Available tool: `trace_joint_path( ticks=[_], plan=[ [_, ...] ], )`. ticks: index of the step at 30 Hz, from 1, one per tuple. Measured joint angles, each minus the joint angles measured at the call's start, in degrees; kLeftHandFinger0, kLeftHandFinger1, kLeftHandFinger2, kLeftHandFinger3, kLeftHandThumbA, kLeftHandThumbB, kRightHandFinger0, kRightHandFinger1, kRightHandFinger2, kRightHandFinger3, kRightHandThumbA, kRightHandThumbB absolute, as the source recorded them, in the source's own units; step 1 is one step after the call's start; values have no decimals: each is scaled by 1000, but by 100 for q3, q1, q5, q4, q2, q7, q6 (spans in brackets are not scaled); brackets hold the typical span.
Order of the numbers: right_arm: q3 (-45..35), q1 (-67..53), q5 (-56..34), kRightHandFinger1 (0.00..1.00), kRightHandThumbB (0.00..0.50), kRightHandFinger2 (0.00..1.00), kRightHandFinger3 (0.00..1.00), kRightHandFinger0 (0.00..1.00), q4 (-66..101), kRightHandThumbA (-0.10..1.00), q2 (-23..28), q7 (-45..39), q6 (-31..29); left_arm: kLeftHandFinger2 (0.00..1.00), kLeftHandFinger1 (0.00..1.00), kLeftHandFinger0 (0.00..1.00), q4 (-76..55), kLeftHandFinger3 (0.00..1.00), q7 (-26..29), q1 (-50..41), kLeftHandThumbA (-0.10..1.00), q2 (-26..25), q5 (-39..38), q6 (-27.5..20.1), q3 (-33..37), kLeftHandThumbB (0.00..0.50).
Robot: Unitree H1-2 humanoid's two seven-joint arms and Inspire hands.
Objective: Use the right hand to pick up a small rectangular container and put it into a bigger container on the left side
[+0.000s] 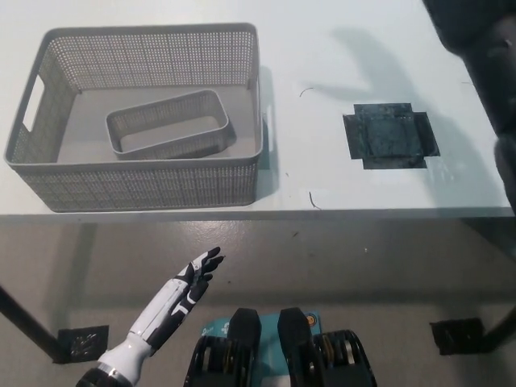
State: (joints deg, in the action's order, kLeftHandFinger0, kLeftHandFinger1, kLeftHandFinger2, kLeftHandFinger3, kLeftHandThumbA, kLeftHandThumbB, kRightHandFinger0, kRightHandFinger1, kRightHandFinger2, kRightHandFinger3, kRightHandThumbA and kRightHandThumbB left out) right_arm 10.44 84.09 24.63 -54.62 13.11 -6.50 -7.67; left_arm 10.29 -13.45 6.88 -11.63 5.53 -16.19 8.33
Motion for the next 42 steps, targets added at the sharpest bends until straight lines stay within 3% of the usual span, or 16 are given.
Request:
trace_joint_path(
  ticks=[1,3,7,15,19,26,28,32,38,40,42],
  plan=[
    [-27,-231,-12,1000,426,1000,1000,1000,247,1000,49,-20,16,1000,1000,1000,10,1000,0,0,1000,2,0,0,0,275],
    [-69,-681,-29,1000,437,1000,1000,1000,672,1000,105,-52,55,1000,1000,1000,27,1000,0,0,1000,5,1,1,1,267],
    [-149,-1540,-75,1000,390,1000,1000,1000,1448,1000,148,-111,110,1000,1000,1000,67,1000,0,0,1000,6,1,2,1,265],
    [-246,-3530,-122,1000,377,1000,1000,1000,2978,1000,104,-144,185,1000,1000,1000,181,1000,0,-1,1000,6,1,4,4,283],
    [-224,-4589,-120,1000,316,1000,1000,1000,3737,1000,-3,-143,182,1000,1000,1000,189,1000,0,0,1000,8,1,5,6,275],
    [-78,-6403,-105,1000,275,1000,1000,1000,5092,1000,-281,-115,109,1000,1000,1000,195,1000,0,1,1000,8,2,5,8,275],
    [-34,-6844,-105,1000,266,1000,1000,1000,5469,1000,-342,-88,12,1000,1000,1000,195,1000,1,6,1000,8,4,5,9,274],
    [40,-7659,-106,1000,297,1000,1000,1000,6207,1000,-493,12,-310,1000,1000,1000,196,1000,1,36,1000,7,21,3,13,277],
    [58,-8177,-123,1000,301,1000,1000,1000,6361,1000,-657,192,-830,1000,1000,1000,196,1000,1,109,1000,8,43,2,18,287],
    [36,-8206,-151,1000,296,1000,1000,1000,6108,1000,-683,271,-1027,1000,1000,1000,196,1000,2,134,1000,9,47,-5,17,283],
    [-3,-8201,-201,1000,249,1000,1000,1000,5794,1000,-690,326,-1138,1000,1000,1000,196,1000,4,169,1000,10,49,-20,16,301]
  ],
)
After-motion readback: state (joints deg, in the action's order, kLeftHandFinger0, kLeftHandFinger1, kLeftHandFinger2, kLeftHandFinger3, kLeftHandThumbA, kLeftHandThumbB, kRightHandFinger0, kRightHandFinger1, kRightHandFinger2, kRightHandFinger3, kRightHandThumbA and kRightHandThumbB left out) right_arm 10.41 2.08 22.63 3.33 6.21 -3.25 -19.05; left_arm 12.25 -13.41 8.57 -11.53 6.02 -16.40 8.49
